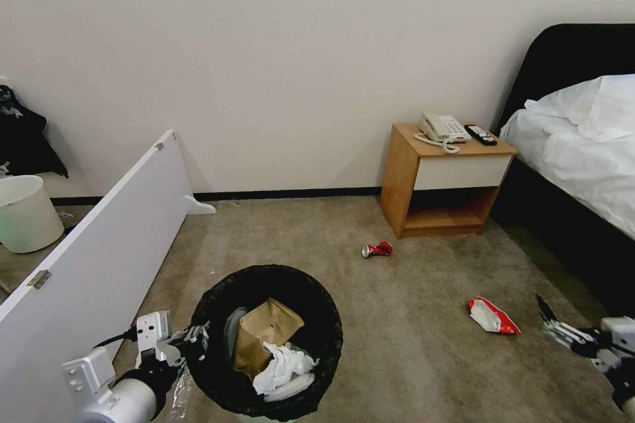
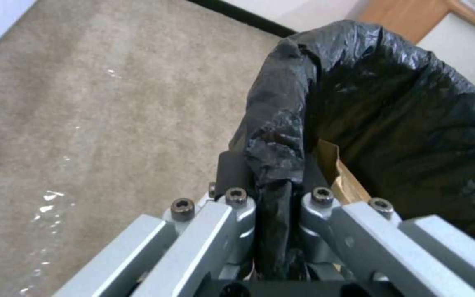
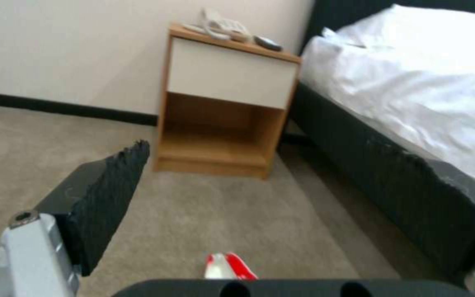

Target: Pick up the trash bin, then pick up the garbage from the floor and place it into the trash bin.

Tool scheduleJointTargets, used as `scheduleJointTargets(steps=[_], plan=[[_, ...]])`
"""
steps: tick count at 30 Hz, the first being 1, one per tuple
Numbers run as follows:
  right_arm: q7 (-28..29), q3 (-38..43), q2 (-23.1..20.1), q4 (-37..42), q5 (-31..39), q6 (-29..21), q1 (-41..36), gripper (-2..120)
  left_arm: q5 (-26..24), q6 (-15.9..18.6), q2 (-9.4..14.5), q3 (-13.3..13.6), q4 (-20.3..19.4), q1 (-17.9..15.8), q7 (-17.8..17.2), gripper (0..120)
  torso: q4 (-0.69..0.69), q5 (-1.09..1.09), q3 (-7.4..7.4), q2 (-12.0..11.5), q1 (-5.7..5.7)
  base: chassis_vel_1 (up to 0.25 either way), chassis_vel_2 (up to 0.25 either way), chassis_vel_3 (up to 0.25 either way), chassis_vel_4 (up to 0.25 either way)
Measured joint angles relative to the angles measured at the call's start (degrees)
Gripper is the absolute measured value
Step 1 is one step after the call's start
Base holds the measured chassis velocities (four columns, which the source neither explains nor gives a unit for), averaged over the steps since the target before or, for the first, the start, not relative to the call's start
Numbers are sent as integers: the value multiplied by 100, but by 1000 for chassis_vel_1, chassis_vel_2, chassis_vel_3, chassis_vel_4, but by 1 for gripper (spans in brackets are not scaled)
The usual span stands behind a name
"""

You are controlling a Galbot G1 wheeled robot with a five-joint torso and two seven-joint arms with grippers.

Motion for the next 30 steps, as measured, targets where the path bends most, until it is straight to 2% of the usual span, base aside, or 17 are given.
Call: scheduleJointTargets(steps=[4,14,20,30], plan=[[31,198,428,-66,-15,177,-90,100,223,5,-26,18,0,93,60,4,1,-1,0,0,0,0,0,0,0],[8,140,1047,-281,-261,529,-208,100,235,-21,-63,34,0,75,102,4,-1,1,0,-1,0,0,0,0,0],[-76,24,1246,-441,-383,721,-144,100,232,-27,-63,33,0,75,106,4,0,0,0,-1,0,0,0,0,0],[-319,-27,1299,-598,-344,937,-57,100,219,-34,-65,20,0,115,107,4,0,0,1,-1,0,0,0,0,0]])
